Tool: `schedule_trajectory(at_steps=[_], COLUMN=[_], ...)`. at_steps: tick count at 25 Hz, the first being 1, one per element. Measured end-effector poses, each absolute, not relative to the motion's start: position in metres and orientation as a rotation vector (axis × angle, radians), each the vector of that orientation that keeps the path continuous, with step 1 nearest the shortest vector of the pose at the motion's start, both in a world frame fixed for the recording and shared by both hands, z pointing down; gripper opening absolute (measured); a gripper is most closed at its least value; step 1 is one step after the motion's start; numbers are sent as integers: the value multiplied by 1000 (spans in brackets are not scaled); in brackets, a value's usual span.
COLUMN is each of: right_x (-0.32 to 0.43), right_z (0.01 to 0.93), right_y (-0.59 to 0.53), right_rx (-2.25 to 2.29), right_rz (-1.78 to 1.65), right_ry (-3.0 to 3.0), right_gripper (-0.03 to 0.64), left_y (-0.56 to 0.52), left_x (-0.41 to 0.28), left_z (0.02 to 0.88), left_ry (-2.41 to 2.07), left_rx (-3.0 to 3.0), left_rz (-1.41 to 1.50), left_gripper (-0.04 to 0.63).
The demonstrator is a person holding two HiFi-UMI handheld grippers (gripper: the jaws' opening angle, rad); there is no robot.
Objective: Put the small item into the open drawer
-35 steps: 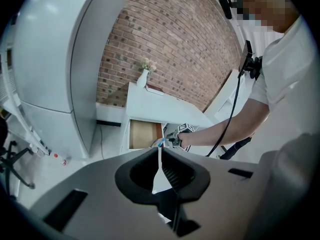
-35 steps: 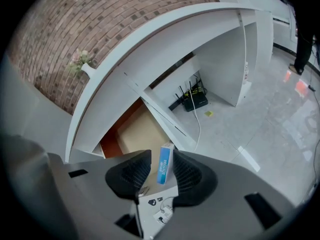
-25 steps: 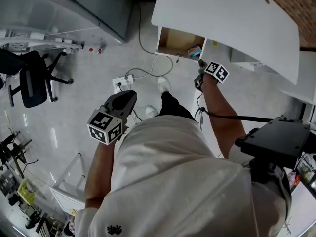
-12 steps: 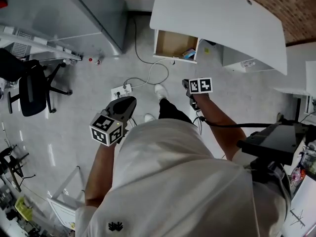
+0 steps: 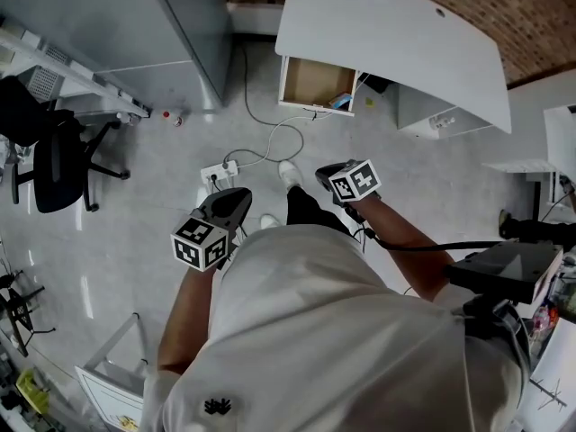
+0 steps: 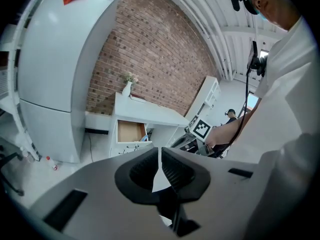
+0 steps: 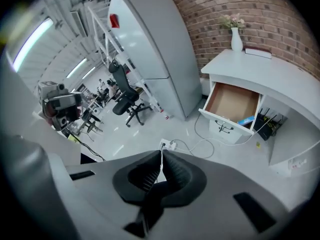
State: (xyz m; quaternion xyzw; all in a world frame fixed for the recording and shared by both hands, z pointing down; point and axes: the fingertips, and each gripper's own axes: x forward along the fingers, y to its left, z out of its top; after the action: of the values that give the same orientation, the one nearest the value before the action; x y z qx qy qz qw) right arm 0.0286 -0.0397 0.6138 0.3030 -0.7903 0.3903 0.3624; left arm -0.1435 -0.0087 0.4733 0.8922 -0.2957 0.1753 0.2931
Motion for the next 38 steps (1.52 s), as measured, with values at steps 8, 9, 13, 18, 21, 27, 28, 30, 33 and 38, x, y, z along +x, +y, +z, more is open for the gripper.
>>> schedule_trajectory(at_steps=[8,9,13,18,21,27,28,30,33,38], right_x=[2,-2,-15,-27,-30,-37,-38,-40,-42,-43], right_z=[593,591,582,574,572,566,564,563,563,562], right_y=[32,38,57,63,68,73,73,73,75,83], right_rx=[740,726,672,658,659,652,647,639,634,635], right_rz=[934,930,891,832,815,809,801,784,778,770], right_ry=[-2093,-2099,-2131,-2152,-2155,-2188,-2194,-2204,-2212,-2220], right_gripper=[34,34,32,31,31,31,31,31,29,29], left_y=[31,35,48,60,67,76,77,78,80,88], left_x=[-152,-153,-157,-164,-166,-171,-171,-171,-171,-170], left_z=[476,476,477,479,482,483,483,484,485,489], left_ry=[-802,-804,-817,-820,-820,-832,-834,-838,-841,-832], left_rx=[2374,2372,2356,2347,2343,2342,2340,2340,2340,2338], left_rz=[428,424,414,414,419,424,425,426,424,432], left_gripper=[37,37,37,36,37,37,37,37,37,37])
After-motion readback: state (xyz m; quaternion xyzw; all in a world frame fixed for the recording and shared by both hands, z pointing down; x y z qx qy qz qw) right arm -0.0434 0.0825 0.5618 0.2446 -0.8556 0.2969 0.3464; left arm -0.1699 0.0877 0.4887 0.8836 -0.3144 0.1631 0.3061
